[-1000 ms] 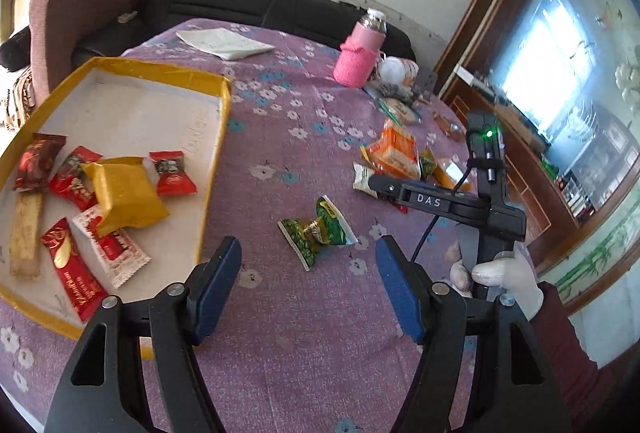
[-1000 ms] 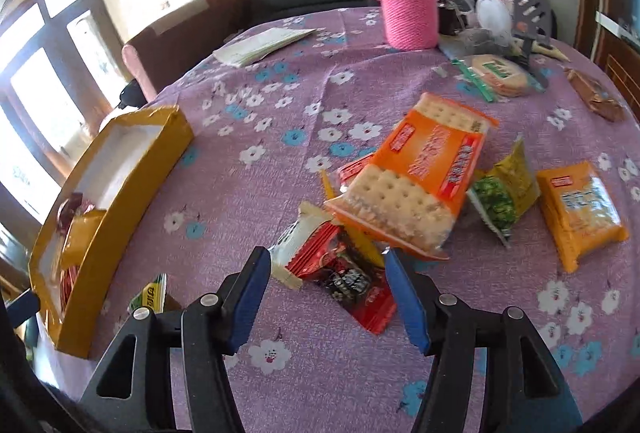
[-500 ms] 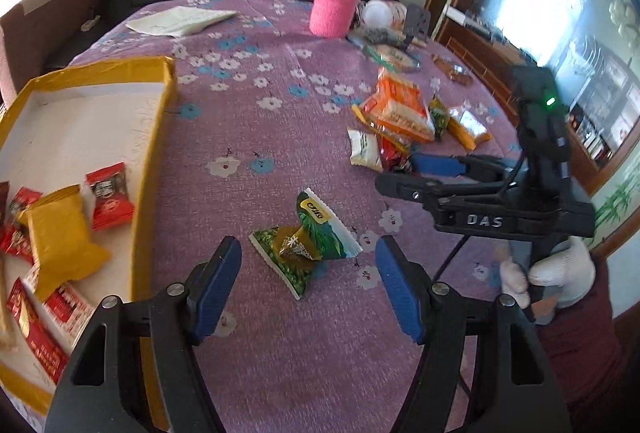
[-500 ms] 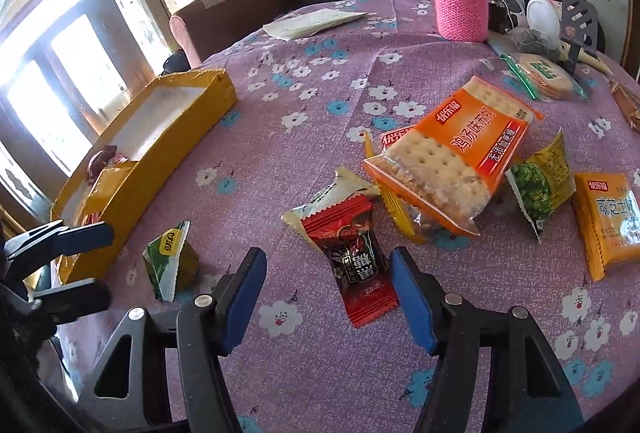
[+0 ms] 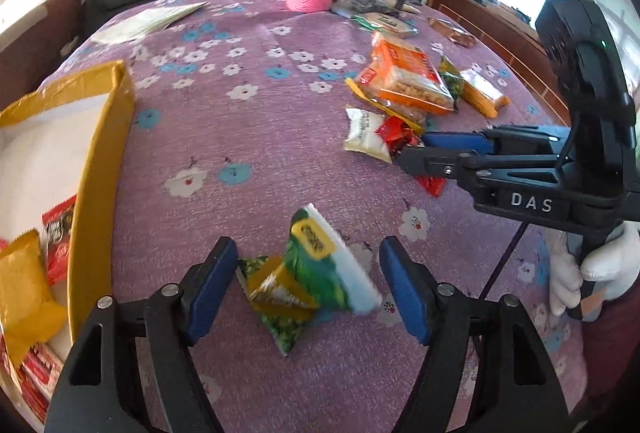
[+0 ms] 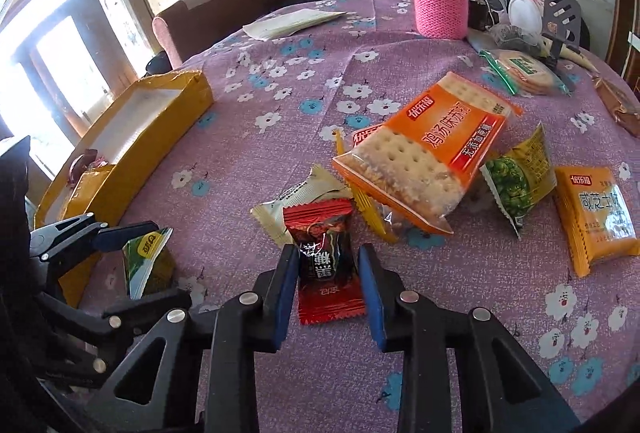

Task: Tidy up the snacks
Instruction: 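Carry the red candy and green packet over the tray and open both tools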

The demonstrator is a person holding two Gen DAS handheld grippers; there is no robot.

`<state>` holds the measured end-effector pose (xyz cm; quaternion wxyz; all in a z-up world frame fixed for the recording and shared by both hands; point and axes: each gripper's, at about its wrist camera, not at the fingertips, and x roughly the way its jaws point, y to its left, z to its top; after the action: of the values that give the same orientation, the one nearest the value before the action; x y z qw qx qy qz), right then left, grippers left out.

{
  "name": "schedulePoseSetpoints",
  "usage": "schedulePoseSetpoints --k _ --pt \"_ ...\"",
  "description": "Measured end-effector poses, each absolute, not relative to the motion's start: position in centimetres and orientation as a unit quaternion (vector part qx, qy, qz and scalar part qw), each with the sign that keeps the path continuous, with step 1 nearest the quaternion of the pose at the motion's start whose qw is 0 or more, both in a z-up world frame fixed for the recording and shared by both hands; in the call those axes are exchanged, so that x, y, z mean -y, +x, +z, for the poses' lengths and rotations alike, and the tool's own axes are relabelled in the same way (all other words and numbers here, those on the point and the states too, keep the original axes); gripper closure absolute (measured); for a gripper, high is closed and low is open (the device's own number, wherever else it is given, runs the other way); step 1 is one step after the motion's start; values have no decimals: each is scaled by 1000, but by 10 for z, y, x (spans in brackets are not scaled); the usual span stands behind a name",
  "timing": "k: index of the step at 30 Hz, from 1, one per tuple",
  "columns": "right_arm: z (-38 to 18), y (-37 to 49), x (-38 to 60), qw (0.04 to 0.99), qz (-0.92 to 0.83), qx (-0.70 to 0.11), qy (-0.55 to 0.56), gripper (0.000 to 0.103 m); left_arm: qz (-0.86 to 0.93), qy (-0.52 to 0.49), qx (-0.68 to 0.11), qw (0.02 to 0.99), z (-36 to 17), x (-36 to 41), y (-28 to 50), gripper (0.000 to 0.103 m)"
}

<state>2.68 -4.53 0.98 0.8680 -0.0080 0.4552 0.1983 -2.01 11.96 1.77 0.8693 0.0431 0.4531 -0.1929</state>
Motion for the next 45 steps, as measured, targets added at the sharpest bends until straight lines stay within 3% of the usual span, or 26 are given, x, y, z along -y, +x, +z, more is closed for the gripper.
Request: schedulePoseSetpoints --k 5,6,7,8,10,15,25,34,45 --pt "9 25 41 872 194 -450 -15 67 -174 75 -450 873 15 -108 -13 30" --pt "9 25 41 872 194 -450 -15 67 -164 84 -448 875 15 -106 -14 39" --pt "9 25 41 872 192 -450 -16 68 -160 86 -445 877 16 -106 -16 57" --pt "9 25 40 872 192 -450 -17 68 -160 78 -447 877 18 -106 -17 64" --pt "9 25 39 872 189 -451 -23 68 -156 62 -447 878 19 -109 -20 66" --pt "11 25 45 865 188 -466 -3 77 -153 12 -435 887 29 -120 -35 66" --pt "30 15 54 852 275 -435 98 78 -110 -83 -371 918 81 -185 -82 65" --pt "31 13 46 849 275 -430 136 78 -8 -170 -352 921 82 -283 -101 65" --pt "80 -15 -93 824 365 -429 61 78 55 -198 -360 910 57 -351 -105 65"
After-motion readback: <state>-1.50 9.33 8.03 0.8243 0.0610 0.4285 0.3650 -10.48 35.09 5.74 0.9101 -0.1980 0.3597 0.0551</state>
